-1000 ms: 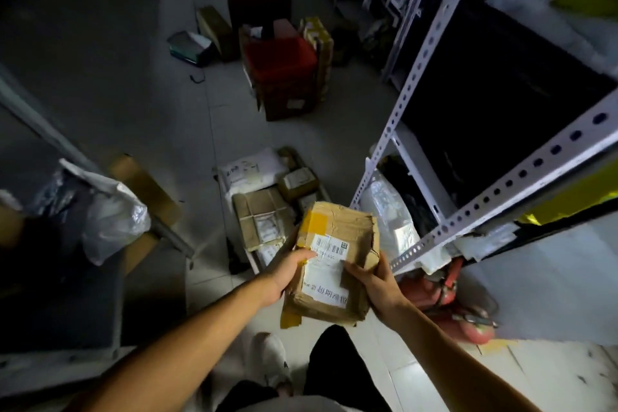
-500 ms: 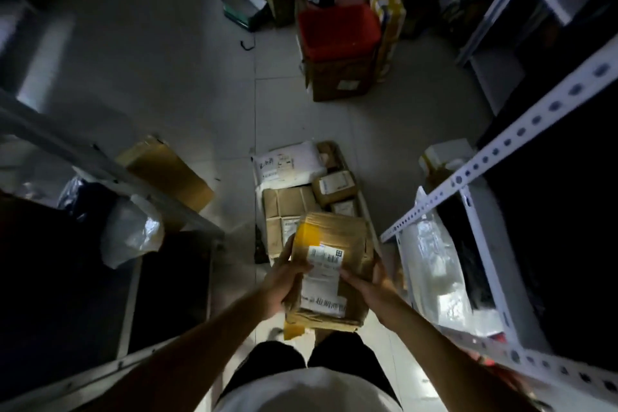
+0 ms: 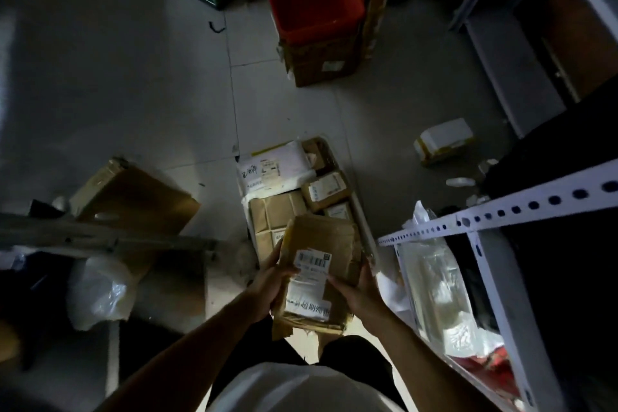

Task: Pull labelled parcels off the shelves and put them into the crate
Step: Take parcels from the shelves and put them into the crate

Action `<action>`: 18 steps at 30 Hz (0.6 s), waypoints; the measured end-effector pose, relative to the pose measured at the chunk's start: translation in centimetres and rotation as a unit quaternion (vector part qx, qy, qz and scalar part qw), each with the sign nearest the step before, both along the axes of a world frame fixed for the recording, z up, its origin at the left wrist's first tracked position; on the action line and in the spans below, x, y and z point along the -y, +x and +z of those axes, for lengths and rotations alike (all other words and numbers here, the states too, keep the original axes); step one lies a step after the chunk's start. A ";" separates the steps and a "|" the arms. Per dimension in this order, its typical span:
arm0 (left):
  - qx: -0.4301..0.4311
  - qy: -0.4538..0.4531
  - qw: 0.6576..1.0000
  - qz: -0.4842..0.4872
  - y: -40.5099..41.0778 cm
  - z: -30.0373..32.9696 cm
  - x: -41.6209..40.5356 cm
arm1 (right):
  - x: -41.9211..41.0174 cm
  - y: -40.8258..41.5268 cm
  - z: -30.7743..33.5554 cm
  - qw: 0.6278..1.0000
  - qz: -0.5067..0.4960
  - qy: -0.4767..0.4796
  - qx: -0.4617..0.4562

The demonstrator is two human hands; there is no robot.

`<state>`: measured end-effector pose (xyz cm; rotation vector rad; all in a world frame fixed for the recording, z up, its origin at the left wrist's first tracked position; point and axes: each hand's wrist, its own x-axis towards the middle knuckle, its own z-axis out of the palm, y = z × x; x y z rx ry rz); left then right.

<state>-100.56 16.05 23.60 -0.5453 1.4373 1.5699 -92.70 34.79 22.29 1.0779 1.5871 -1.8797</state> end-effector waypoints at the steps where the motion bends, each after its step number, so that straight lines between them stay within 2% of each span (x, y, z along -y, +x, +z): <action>1: 0.008 -0.007 1.000 -0.003 -0.9 -0.5 -0.1 | 0.1 -0.5 -0.3 1.000 -0.010 0.001 0.009; 12: 0.060 -0.022 0.990 -0.125 -16.5 -8.8 0.5 | 3.5 -10.9 -5.6 0.993 -0.107 0.044 0.030; 15: 0.039 -0.010 0.989 -0.145 -21.3 -12.6 1.5 | 5.0 -14.5 -10.2 0.991 -0.115 0.047 0.041; 18: 0.015 -0.024 0.991 -0.131 -25.2 -16.8 3.0 | 6.2 -18.8 -14.4 0.994 -0.081 0.053 0.044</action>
